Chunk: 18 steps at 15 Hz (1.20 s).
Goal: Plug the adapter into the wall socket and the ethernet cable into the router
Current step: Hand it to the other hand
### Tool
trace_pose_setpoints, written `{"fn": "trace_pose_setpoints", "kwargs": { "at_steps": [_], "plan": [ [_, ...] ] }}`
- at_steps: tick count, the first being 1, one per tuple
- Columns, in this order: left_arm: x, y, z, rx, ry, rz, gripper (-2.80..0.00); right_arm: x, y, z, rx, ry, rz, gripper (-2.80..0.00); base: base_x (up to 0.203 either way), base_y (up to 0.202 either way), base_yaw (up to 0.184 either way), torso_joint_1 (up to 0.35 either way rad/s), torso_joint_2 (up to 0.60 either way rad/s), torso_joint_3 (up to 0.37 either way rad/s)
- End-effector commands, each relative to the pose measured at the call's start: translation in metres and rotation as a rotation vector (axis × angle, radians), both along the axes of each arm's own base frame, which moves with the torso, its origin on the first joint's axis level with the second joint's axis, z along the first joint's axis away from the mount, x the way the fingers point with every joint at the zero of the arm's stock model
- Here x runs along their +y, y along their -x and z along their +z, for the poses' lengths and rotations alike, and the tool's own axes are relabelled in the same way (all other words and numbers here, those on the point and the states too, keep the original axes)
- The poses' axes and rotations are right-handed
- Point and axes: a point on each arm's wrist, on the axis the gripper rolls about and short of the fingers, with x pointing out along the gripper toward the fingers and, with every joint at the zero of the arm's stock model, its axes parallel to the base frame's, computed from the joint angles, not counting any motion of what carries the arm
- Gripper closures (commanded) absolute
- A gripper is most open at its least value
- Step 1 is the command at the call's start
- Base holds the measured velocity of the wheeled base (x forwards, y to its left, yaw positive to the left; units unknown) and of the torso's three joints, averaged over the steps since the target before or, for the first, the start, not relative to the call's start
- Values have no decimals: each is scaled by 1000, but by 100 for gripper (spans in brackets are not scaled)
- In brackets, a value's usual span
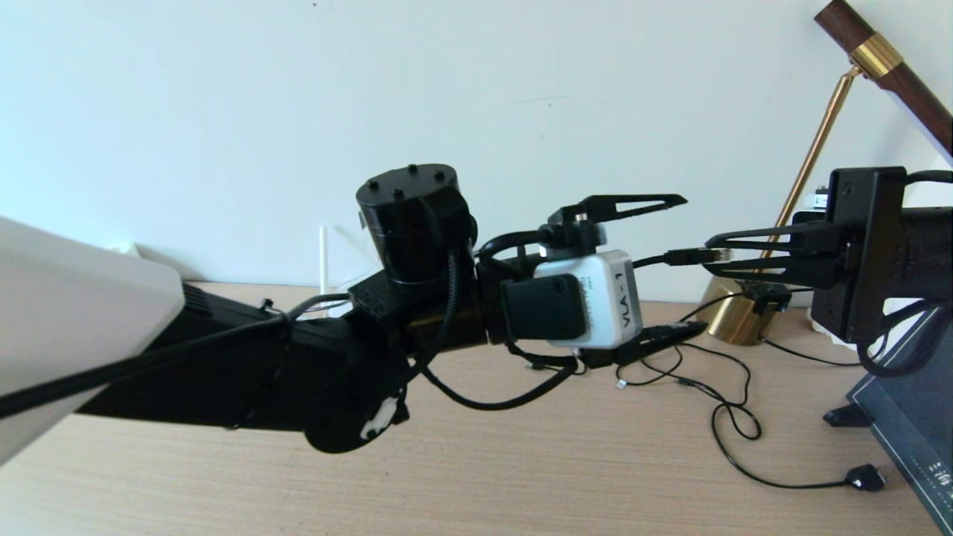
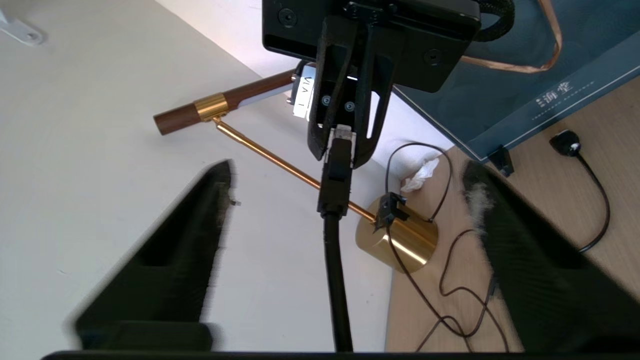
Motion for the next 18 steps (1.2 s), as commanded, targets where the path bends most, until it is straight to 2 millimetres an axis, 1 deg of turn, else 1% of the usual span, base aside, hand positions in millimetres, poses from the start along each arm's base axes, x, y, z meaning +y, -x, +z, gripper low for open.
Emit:
{"fn": "trace_pose_setpoints", "kwargs": {
  "at_steps": [1, 2, 10, 14, 15, 17, 18],
  "plan": [
    [0, 1, -5, 4, -10, -3, 0, 0, 1, 1, 6, -5, 7, 0, 0, 0, 0, 0, 0, 0],
    [0, 1, -8, 12, -19, -3, 0, 0, 1, 1, 5, -5, 7, 0, 0, 0, 0, 0, 0, 0],
    [-1, 5, -4, 10, -11, -15, 0, 0, 1, 0, 9, -4, 7, 0, 0, 0, 0, 0, 0, 0],
    [-2, 4, -5, 14, -13, -14, 0, 0, 1, -1, -6, 2, 8, 0, 0, 0, 0, 0, 0, 0],
    [-2, 4, -5, 13, -13, -15, 0, 0, 2, -1, -16, 6, 8, -279, 0, 0, 0, 0, 0, 0],
    [-1, 4, -5, 13, -12, -12, 0, 0, 2, -3, -28, 14, 5, -280, 0, 0, 0, 0, 0, 0],
    [1, 6, -3, 11, -9, -11, 0, -1, 6, -5, -50, 24, 9, -280, 0, 0, 0, 0, 0, 0]
  ]
}}
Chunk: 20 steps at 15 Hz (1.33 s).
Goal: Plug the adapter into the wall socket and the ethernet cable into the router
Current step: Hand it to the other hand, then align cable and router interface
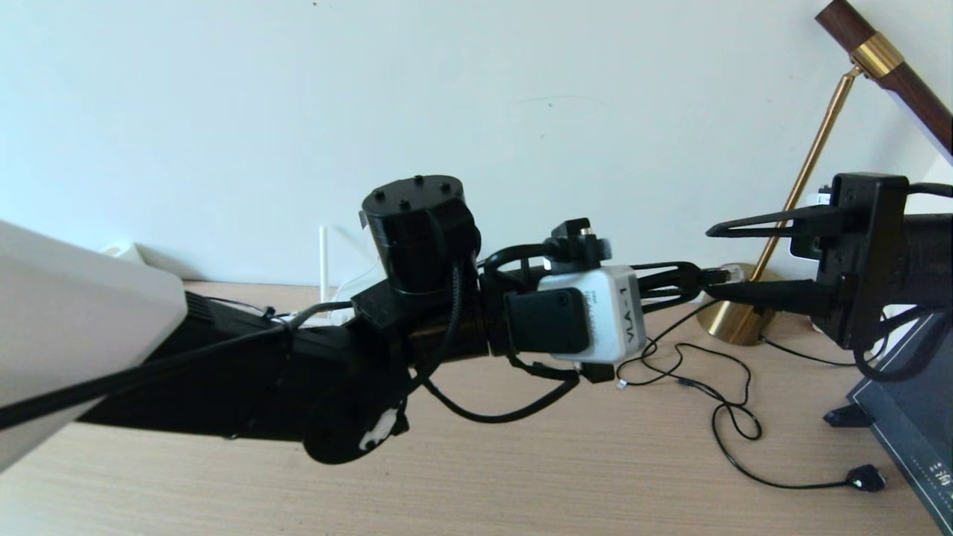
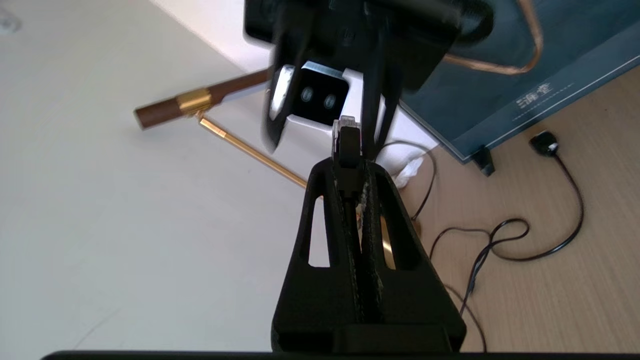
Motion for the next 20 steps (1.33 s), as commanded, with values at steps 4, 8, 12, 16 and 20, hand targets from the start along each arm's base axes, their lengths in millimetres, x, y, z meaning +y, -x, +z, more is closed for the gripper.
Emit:
{"fn": "trace_pose_setpoints", "kwargs": {
  "at_steps": [4, 8, 12, 16, 20],
  "plan": [
    [19, 13, 15, 99, 49, 77, 0, -7, 34, 3, -196, 104, -136, -280, 0, 0, 0, 0, 0, 0],
    [52, 8, 17, 653, 286, 408, 0, -24, 92, -7, -522, 476, -487, 0, 0, 0, 0, 0, 0, 0],
    [95, -13, -17, 959, 458, 745, 0, -41, 164, -52, -690, 824, -594, 0, 0, 0, 0, 0, 0, 0],
    [122, 11, -15, 1090, 538, 810, 0, -53, 216, -113, -838, 1128, -610, 0, 0, 0, 0, 0, 0, 0],
    [144, 38, -19, 1210, 520, 908, 0, -57, 238, -163, -858, 1211, -614, 0, 0, 0, 0, 0, 0, 0]
  ]
}}
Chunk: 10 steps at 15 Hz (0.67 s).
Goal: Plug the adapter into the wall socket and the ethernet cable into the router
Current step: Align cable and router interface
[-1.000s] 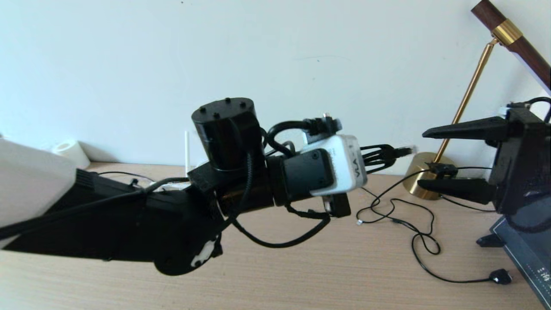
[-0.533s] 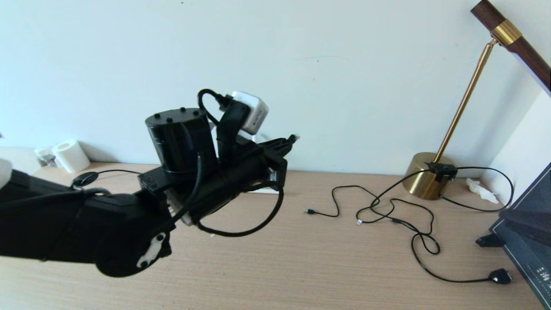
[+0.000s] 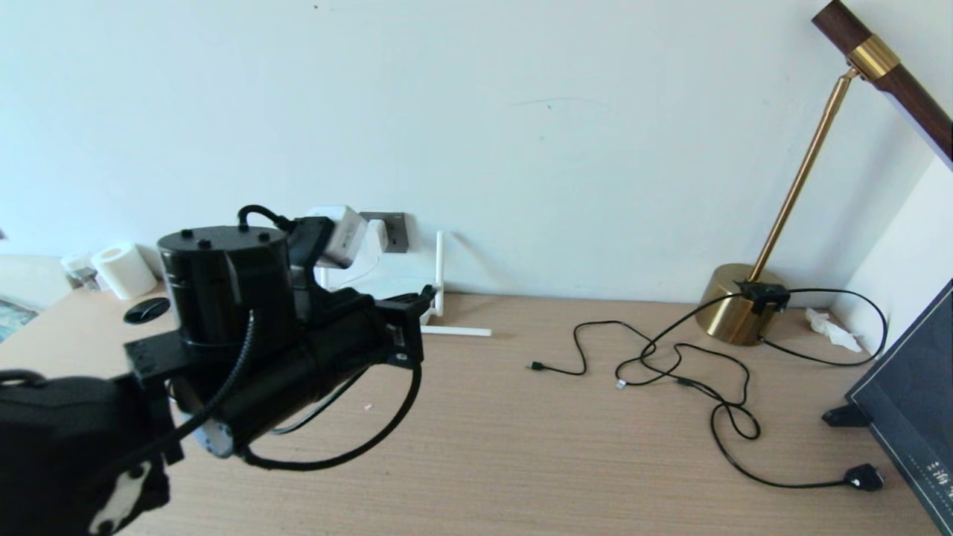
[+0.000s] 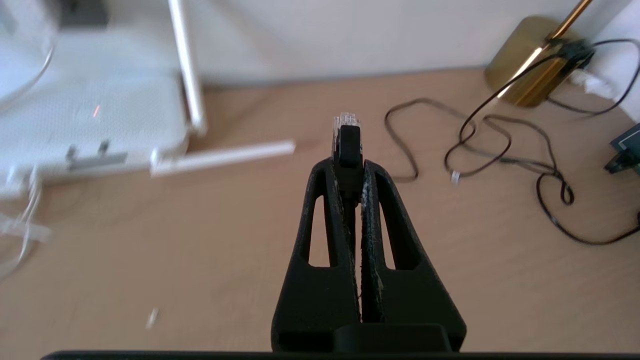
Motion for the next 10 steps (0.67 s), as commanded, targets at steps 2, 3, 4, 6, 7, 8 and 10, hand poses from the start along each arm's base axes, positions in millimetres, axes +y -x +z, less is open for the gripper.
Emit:
{"fn": "trace_pose_setpoints", "kwargs": {
  "at_steps": [2, 3, 4, 6, 7, 8, 10],
  "plan": [
    [17, 23, 2, 36, 29, 34, 0, -2, 10, -30, -4, 24, -24, 0, 0, 0, 0, 0, 0, 0],
    [19, 25, -1, 44, 27, 41, 0, -2, 9, -38, 15, 64, -14, 0, 0, 0, 0, 0, 0, 0],
    [20, 27, -7, 61, 20, 45, 0, -2, 8, -43, -1, 109, 9, 0, 0, 0, 0, 0, 0, 0],
    [23, 31, -20, 108, 14, 54, 0, 0, 6, -42, -32, 105, 73, 0, 0, 0, 0, 0, 0, 0],
    [25, 33, -27, 126, -2, 60, 0, 0, 6, -42, -34, 102, 90, 0, 0, 0, 0, 0, 0, 0],
    [26, 33, -29, 130, -9, 86, 0, 1, 6, -42, -36, 112, 101, 0, 0, 0, 0, 0, 0, 0],
    [27, 32, -33, 144, 3, 131, 0, 1, 6, -42, -46, 133, 154, 0, 0, 0, 0, 0, 0, 0]
  ]
}}
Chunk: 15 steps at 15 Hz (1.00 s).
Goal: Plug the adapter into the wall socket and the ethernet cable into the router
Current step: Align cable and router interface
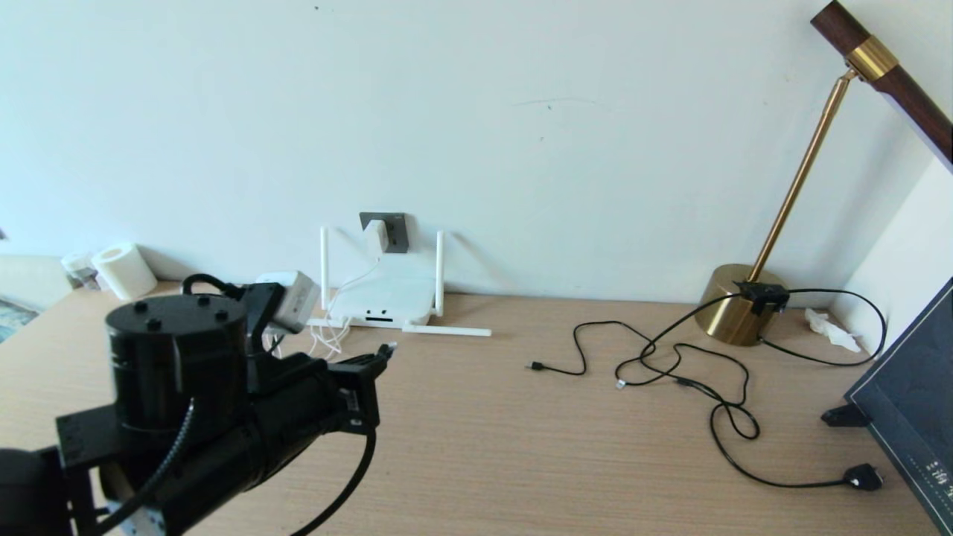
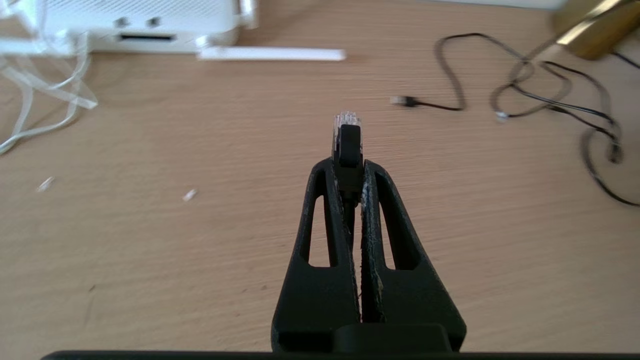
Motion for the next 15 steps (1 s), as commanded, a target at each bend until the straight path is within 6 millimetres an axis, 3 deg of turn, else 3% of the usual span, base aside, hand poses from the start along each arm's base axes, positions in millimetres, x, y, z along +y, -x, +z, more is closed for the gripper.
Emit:
{"fn": "trace_pose_setpoints", "kwargs": {
  "at_steps": [1, 5, 8, 11, 15],
  "plan": [
    [-1, 0, -3, 20, 34, 17, 0, 0, 0, 0, -3, 22, 21, 0, 0, 0, 0, 0, 0, 0],
    [0, 8, -13, 54, 33, 14, 0, -1, -2, -9, -25, 179, -40, 0, 0, 0, 0, 0, 0, 0],
    [-1, 12, -17, 60, 35, 31, 0, -1, -7, -8, 101, 195, -204, 0, 0, 0, 0, 0, 0, 0],
    [-9, 10, -14, 11, 48, 51, 0, -1, -2, -8, 7, 154, -249, 0, 0, 0, 0, 0, 0, 0],
    [-13, 8, -30, 31, 57, 94, 0, 0, -2, -8, 22, 163, -229, 0, 0, 0, 0, 0, 0, 0]
  ]
}}
